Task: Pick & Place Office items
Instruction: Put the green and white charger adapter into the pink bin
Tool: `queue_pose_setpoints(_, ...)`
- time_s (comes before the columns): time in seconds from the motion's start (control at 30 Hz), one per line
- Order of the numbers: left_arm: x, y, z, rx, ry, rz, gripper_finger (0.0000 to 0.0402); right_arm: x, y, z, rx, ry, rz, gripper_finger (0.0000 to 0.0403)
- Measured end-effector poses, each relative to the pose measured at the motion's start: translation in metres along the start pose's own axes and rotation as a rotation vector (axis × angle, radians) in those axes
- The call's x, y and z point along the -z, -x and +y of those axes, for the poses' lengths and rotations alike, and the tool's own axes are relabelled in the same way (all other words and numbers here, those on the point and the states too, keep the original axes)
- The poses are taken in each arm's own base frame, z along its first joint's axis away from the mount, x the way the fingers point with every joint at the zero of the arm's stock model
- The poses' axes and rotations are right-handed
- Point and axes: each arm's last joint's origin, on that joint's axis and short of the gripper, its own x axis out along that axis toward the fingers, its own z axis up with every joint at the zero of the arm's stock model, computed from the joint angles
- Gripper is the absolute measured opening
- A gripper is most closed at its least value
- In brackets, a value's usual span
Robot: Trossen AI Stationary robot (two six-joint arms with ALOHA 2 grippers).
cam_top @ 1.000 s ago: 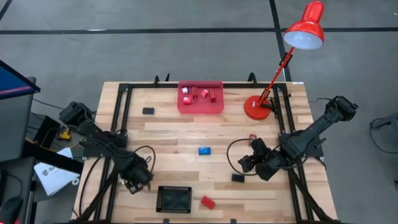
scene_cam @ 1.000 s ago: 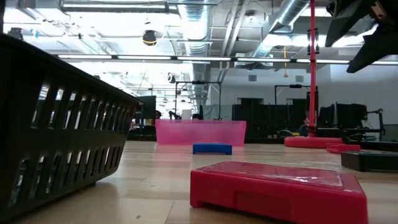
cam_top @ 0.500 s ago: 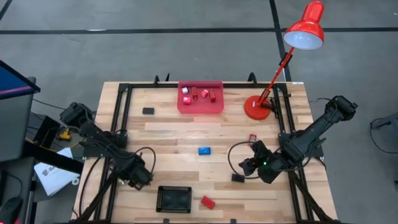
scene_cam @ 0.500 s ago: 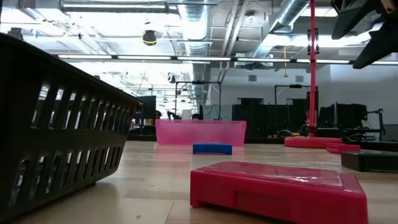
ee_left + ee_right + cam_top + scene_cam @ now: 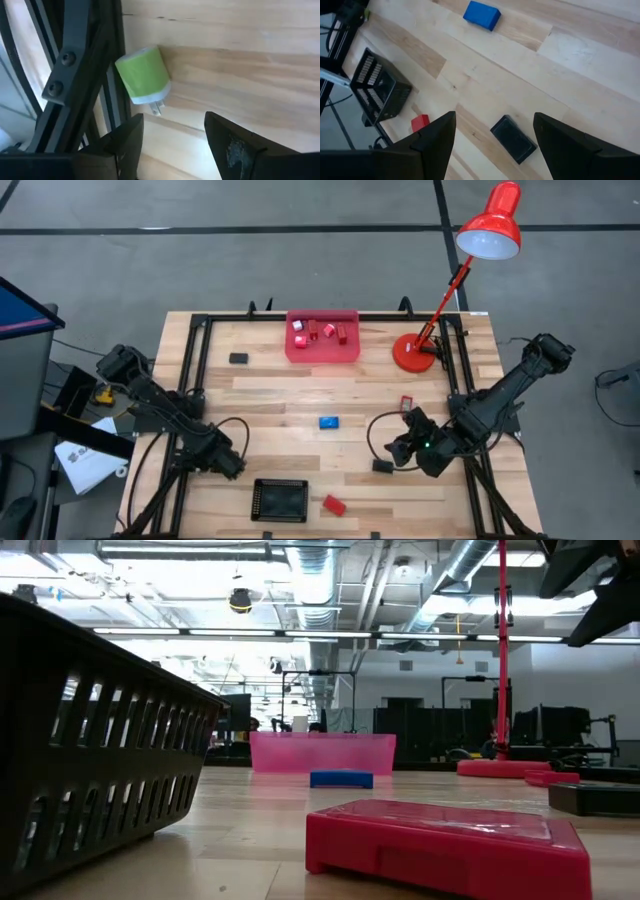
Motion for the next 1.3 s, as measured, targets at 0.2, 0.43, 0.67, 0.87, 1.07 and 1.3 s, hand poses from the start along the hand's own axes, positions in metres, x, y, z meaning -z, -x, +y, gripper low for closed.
queue_pose_setpoints(0.2, -0.014, -0.014, 0.005, -0.072, 0.063, 0.001, 0.0204, 0.007, 0.004, 0.0, -0.013, 0.012, 0.012, 0.026)
queue_pose_setpoints(0.43, -0.026, -0.024, 0.004, -0.03, 0.067, 0.029, 0.0204, 0.016, 0.009, -0.001, -0.03, 0.005, 0.036, 0.026)
queue_pose_setpoints(0.67, -0.033, -0.03, 0.004, -0.023, 0.074, 0.032, 0.0204, 0.023, 0.013, -0.002, -0.036, -0.036, 0.054, 0.026)
queue_pose_setpoints(0.87, -0.036, -0.029, 0.001, 0.003, 0.061, 0.027, 0.0181, 0.024, 0.014, -0.002, -0.037, -0.044, 0.057, 0.026)
queue_pose_setpoints(1.07, -0.036, -0.029, 0.0, 0.008, 0.046, 0.026, 0.0135, 0.023, 0.013, -0.002, -0.038, -0.044, 0.051, 0.026)
queue_pose_setpoints(1.3, -0.031, -0.023, -0.003, 0.053, 0.008, 0.025, 0.0149, 0.023, 0.013, -0.002, -0.038, -0.048, 0.048, 0.026)
